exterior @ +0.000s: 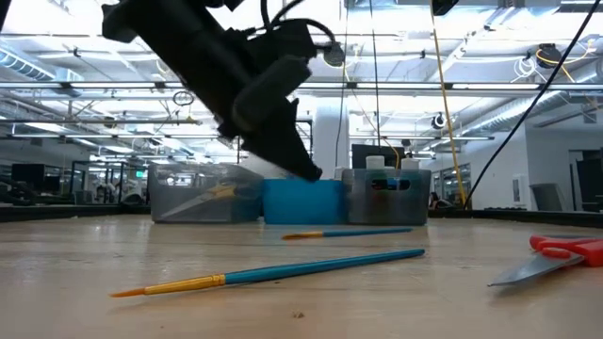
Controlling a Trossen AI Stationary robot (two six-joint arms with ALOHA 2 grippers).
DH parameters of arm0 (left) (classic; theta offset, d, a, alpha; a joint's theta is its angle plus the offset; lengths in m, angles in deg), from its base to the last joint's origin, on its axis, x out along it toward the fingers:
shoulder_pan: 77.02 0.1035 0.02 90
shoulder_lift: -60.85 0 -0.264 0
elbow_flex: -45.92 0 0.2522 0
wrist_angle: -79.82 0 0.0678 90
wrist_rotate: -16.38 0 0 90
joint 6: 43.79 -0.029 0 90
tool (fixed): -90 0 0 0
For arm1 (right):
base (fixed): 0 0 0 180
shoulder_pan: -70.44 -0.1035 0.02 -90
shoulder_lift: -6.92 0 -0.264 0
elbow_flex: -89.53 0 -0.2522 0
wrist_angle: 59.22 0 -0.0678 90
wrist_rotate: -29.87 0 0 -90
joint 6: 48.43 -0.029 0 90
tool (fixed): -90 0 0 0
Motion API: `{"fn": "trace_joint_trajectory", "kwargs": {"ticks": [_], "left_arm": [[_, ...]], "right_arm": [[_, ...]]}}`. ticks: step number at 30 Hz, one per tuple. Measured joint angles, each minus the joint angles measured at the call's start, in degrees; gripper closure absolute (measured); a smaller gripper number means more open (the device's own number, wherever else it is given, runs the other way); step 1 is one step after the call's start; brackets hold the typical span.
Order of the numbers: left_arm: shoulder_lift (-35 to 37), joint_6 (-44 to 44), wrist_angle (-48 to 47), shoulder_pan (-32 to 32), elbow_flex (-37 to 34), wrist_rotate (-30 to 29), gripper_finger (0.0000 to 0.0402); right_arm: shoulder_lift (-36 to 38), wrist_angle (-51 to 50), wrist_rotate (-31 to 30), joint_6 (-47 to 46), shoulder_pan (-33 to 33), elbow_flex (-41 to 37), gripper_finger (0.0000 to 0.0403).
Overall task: Pick & Place Paint Supplies
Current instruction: Put the blue paint brush into the blue bin
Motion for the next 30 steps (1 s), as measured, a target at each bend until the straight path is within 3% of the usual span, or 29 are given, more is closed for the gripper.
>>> {"fn": "trace_joint_trajectory", "kwargs": {"ticks": [4,14,18,22,26,30], "left_arm": [[-1.39,5.37,0.37,1.19,0.04,8.97,0.0382],[-7.46,9.39,1.16,1.81,0.15,7.47,0.0278],[-8.00,9.48,-1.42,1.75,0.29,8.71,0.0262],[-8.05,11.64,-4.41,1.79,0.41,9.10,0.0297],[-8.14,12.07,-5.30,1.87,0.38,9.55,0.0378],[-8.18,12.48,-5.46,1.89,0.30,9.55,0.0387]], "right_arm": [[0.00,0.02,0.00,0.00,0.00,0.00,0.0273],[0.01,0.23,0.02,-0.02,-0.02,0.00,0.0273],[0.00,0.20,0.02,-0.02,0.00,0.00,0.0273],[0.00,0.20,0.02,-0.02,0.00,0.00,0.0273],[0.00,0.20,0.02,-0.02,0.00,0.00,0.0273],[0.00,0.20,0.01,-0.02,0.00,0.00,0.0273]]}}
